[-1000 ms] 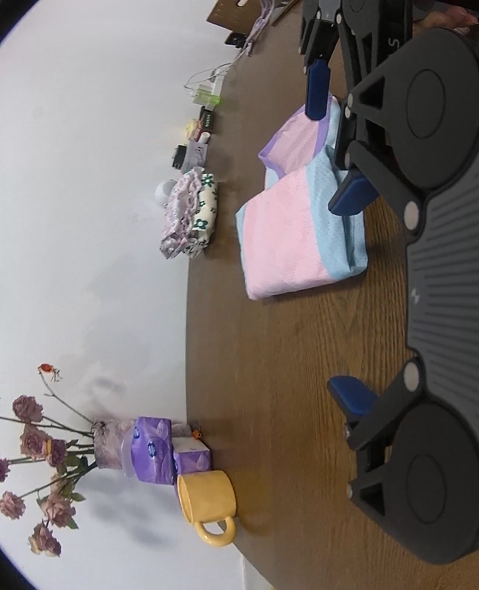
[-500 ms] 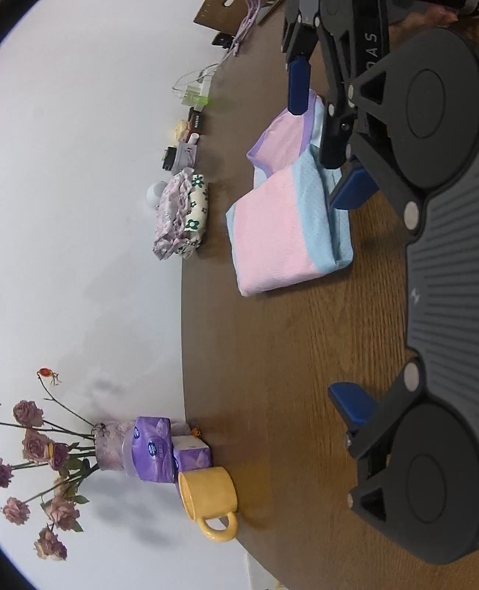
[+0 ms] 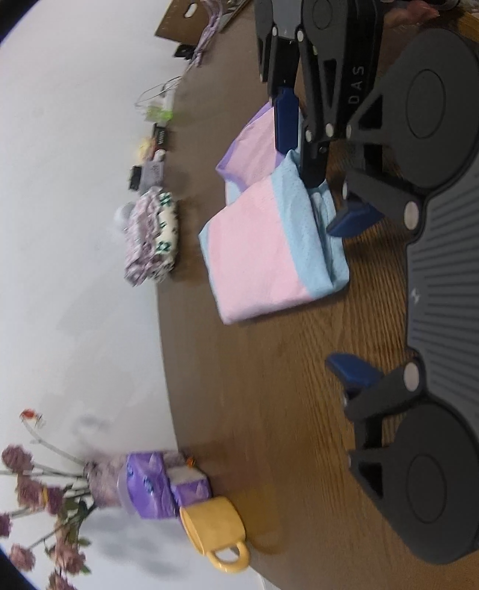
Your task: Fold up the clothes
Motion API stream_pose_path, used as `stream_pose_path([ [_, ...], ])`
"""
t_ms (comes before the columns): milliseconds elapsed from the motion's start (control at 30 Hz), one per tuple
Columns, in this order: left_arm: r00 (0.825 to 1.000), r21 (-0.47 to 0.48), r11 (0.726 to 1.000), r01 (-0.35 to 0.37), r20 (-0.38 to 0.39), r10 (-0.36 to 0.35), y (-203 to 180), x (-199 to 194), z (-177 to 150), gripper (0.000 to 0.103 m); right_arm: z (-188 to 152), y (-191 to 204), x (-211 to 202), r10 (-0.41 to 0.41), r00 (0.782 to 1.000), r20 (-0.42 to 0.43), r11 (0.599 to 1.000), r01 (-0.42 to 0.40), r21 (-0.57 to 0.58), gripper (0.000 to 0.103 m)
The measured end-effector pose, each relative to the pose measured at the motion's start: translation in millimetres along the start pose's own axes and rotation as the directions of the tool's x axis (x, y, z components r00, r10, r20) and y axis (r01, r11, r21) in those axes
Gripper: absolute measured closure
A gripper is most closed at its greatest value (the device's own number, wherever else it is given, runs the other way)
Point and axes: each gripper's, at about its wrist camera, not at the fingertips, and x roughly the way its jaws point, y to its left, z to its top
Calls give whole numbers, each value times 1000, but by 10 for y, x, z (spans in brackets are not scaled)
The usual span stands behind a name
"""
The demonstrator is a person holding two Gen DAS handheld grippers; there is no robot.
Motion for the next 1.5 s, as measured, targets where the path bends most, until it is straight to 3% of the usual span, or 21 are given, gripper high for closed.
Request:
stream_pose_path([
  [133,1000,17,1000,2,-13,-2,-56,84,26,62,14,-12,35,9,1000,-7,1000,-8,7,79],
  [200,1000,17,1000,3,-14,-2,-60,102,35,85,21,-21,45,13,1000,-6,1000,-13,13,88],
  [267,1000,13,1000,8,-15,-8,-53,110,38,94,25,-35,46,11,1000,-3,1000,-11,19,95],
  [367,1000,14,1000,2,-15,-2,-54,112,35,98,25,-72,60,8,1000,-13,999,-8,36,97],
  [567,1000,8,1000,-4,-18,4,-40,99,33,98,19,-70,87,12,999,-30,999,-11,34,98],
  [633,1000,3,1000,-3,-16,3,-26,70,34,90,18,-70,79,25,999,-40,999,-24,29,96],
  [667,1000,0,1000,-3,-15,3,-19,55,35,76,17,-77,59,35,999,-39,999,-34,32,94],
  [700,1000,0,1000,-3,-10,3,-13,31,33,63,16,-85,38,45,998,-39,998,-43,36,90],
  [767,1000,-1,1000,13,-2,-13,15,-48,37,57,32,-154,-37,79,996,-29,995,-77,64,77],
  [800,1000,-6,1000,24,-4,-24,35,-86,44,53,43,-196,-75,93,995,-21,993,-91,76,61],
  [833,999,-14,999,42,-4,-42,62,-123,58,50,67,-242,-109,105,994,-15,991,-104,87,55],
  [867,997,-32,997,74,-1,-74,108,-161,86,47,96,-291,-142,117,993,-11,988,-116,99,55],
  [967,992,-55,991,124,28,-122,204,-228,262,47,234,-447,-191,145,989,2,981,-144,133,55],
  [1133,995,-9,996,88,58,-87,183,-47,630,48,568,-562,-21,132,991,13,982,-133,138,58],
  [1333,995,27,995,98,-17,-97,147,466,888,65,761,-708,531,139,989,-59,976,-126,177,66],
  [1500,991,22,992,121,-60,-119,203,738,939,71,760,-959,956,219,970,-106,929,-174,328,71],
])
